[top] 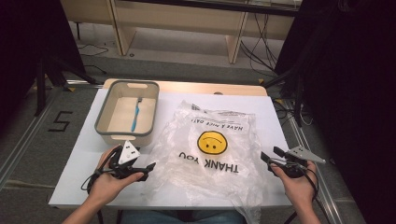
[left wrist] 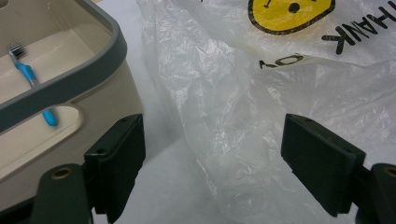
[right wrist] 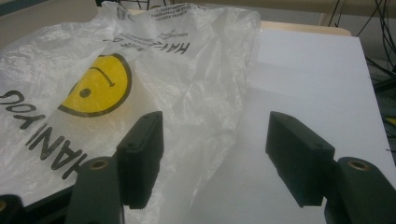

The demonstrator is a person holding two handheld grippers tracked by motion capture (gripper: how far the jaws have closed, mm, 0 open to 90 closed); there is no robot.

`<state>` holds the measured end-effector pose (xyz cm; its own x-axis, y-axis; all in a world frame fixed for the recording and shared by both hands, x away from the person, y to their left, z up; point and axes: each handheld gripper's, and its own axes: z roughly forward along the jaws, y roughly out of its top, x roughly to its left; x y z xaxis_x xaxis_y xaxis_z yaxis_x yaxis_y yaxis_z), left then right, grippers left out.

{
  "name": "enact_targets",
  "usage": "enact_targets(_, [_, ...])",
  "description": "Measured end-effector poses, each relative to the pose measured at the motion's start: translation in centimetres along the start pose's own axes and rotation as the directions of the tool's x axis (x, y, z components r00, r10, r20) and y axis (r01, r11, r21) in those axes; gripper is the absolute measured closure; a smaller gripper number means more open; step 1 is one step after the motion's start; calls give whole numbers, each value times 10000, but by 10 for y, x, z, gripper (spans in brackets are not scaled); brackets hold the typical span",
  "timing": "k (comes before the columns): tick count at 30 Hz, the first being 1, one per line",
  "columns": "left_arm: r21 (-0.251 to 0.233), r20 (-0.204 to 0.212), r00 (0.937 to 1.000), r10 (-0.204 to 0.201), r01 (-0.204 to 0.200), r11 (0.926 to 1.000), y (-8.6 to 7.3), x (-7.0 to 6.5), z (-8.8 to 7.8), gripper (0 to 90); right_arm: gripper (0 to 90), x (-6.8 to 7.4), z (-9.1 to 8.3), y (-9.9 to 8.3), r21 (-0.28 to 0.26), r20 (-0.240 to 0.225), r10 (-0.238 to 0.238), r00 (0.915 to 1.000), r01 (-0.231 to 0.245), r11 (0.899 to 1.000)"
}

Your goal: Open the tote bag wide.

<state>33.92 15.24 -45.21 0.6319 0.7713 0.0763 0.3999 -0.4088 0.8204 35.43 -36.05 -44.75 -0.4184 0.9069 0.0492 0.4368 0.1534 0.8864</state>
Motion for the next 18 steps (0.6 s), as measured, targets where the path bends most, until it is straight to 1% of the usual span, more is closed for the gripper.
enact_targets(3, [19,-64,9999,102,-102,9999,0,0,0,217,378,0,0,0,0,-4,-13,10000,13,10000])
enact_targets(11, [24,-124,9999,84,-83,10000,1,2,-2,216,378,3,0,1,34,-47,-104,9999,104,9999])
enact_targets(16, [132,-74,9998,164,-163,9998,1,-1,-2,219,378,3,2,1,176,-35,-158,9999,158,9997])
enact_targets(18, [180,-66,9999,117,-116,9998,1,-3,-3,221,378,4,2,2,196,-30,-158,9999,159,9997])
